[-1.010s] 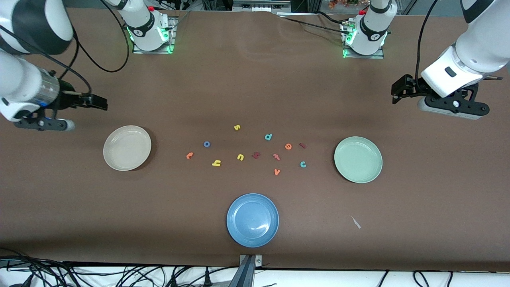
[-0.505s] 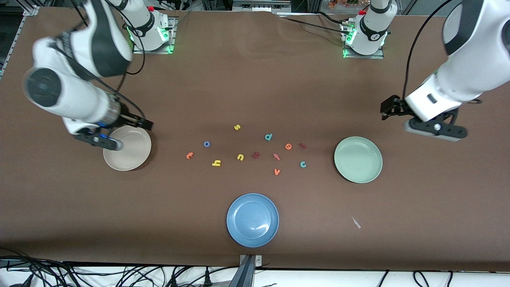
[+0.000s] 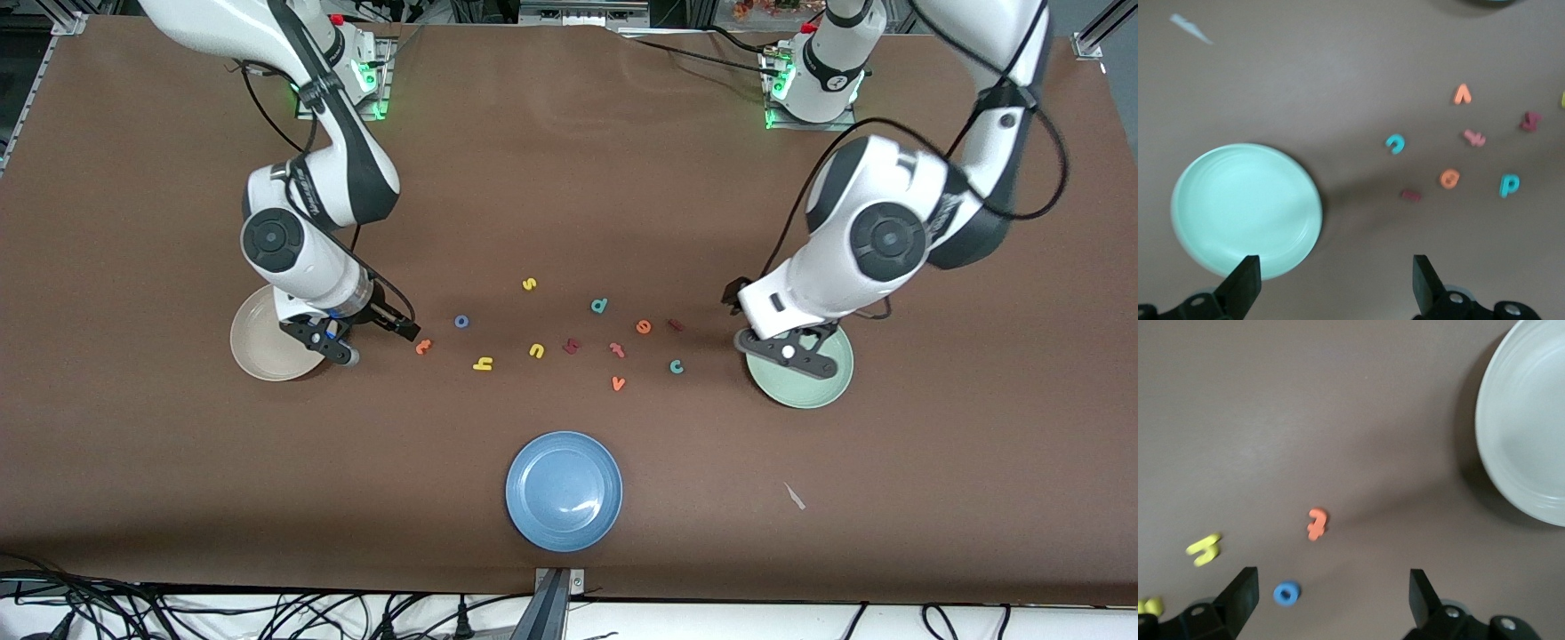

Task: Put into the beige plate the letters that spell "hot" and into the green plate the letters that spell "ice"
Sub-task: 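Reach the right gripper to the orange letter while the left gripper reaches the cyan c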

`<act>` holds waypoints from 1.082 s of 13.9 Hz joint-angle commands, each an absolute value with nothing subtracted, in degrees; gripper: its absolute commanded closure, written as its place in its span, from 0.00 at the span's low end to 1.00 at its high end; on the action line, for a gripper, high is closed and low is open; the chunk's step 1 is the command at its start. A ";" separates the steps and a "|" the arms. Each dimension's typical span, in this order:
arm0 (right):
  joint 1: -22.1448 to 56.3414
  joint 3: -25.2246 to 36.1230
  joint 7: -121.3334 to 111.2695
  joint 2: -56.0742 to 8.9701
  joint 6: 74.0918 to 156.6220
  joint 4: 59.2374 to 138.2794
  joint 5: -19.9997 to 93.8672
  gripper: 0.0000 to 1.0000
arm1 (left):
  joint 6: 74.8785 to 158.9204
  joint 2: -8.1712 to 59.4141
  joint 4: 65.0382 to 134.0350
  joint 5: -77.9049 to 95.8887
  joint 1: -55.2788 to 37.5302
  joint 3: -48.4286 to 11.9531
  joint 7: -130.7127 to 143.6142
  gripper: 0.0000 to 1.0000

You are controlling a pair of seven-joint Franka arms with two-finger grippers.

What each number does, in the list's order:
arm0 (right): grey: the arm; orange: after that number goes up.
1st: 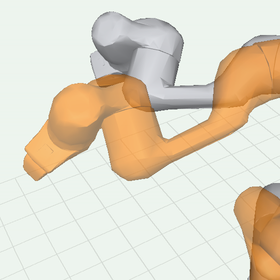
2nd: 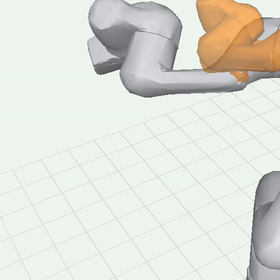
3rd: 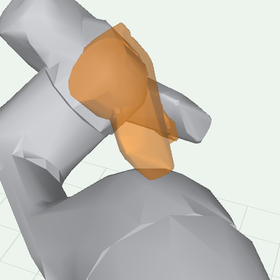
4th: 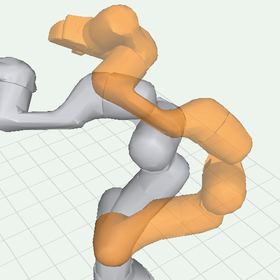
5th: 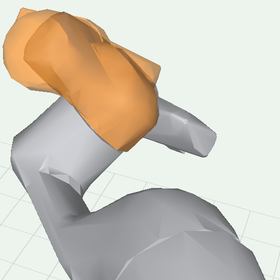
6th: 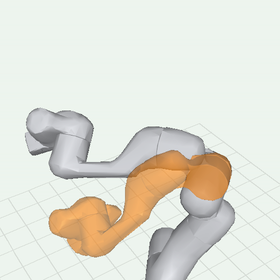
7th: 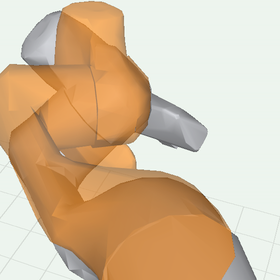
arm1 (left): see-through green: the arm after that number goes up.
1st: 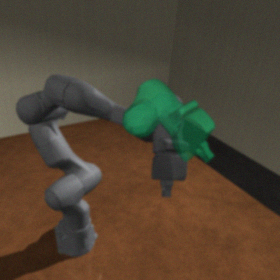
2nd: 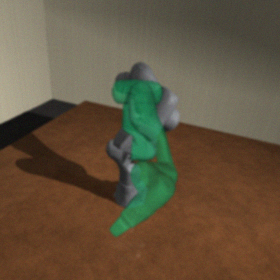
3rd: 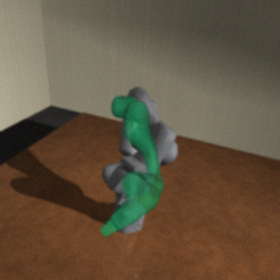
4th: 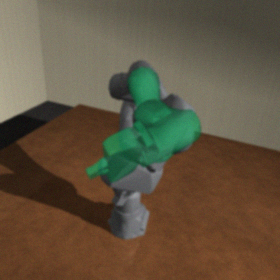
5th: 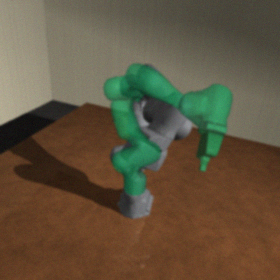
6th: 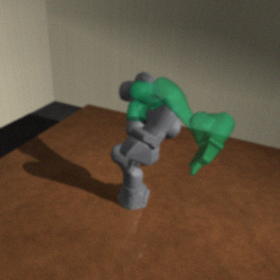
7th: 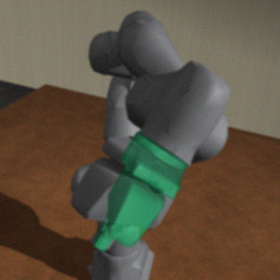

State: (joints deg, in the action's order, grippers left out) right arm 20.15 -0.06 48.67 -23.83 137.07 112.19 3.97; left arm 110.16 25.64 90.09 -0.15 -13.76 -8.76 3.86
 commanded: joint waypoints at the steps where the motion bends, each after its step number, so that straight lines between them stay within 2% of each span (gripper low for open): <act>1: 19.86 -1.23 55.87 -25.74 147.62 116.71 4.57 0.00 | 116.69 31.70 88.59 -0.53 -19.32 -8.53 15.07 0.00; 5: 20.56 -3.25 64.59 -29.53 152.49 116.19 4.48 0.00 | 126.10 39.27 88.68 -0.53 -22.15 -8.35 22.85 0.00; 13: 20.30 -3.25 63.46 -33.83 152.49 112.42 4.39 0.00 | 129.20 43.59 88.68 -0.62 -22.68 -8.26 22.15 0.00; 14: 20.13 -3.25 63.28 -34.36 152.49 111.80 4.39 0.00 | 129.29 43.94 88.68 -0.62 -22.68 -8.26 22.15 0.05; 15: 20.04 -3.16 63.19 -34.80 152.49 111.45 4.31 0.00 | 129.29 43.95 88.68 -0.70 -22.50 -8.17 22.06 0.17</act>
